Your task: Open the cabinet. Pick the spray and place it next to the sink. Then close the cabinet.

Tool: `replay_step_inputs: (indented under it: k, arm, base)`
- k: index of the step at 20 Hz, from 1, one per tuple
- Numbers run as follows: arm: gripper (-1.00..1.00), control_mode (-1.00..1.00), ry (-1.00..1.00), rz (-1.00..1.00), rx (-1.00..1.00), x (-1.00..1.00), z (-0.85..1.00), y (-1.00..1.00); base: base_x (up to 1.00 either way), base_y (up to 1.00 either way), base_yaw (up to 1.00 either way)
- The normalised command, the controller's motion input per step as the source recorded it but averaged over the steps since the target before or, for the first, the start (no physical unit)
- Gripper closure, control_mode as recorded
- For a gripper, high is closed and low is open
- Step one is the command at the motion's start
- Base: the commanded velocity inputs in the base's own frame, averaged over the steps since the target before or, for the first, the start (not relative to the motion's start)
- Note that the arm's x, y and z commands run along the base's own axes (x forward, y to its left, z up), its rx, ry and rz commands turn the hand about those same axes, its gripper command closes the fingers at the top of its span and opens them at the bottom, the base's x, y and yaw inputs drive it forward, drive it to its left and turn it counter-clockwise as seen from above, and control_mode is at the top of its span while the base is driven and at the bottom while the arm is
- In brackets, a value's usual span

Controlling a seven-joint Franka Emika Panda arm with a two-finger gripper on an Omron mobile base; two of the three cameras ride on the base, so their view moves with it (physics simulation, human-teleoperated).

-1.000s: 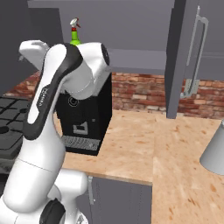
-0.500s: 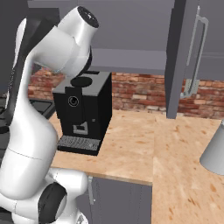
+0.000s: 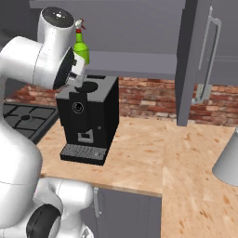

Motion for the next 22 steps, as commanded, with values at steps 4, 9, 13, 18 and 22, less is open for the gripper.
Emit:
replay_step_inputs:
  k: [4, 9, 13, 18, 22]
  arm:
    - [-1.00, -1.00, -0.14, -0.43, -0.14, 0.01, -0.04, 0.00]
    - [-1.00, -1.00, -0.07, -0.46, -0.12, 0.10, 0.18, 0.00]
    - [-1.00, -1.00, -0.07, -0.35, -0.11, 0.23, 0.18, 0.00]
    - [-1.00, -1.00, -0.13, -0.12, -0.04, 0.40, 0.01, 0.02]
    - [-1.00, -1.00, -0.02, 0.08, 0.00, 0.51, 0.00, -0.20]
  base:
    - [0.00, 0.00, 0.00]
    - [0.00, 0.00, 0.00]
    - [0.00, 0.00, 0.00]
    - [0.00, 0.00, 0.00]
    - [0.00, 0.00, 0.00]
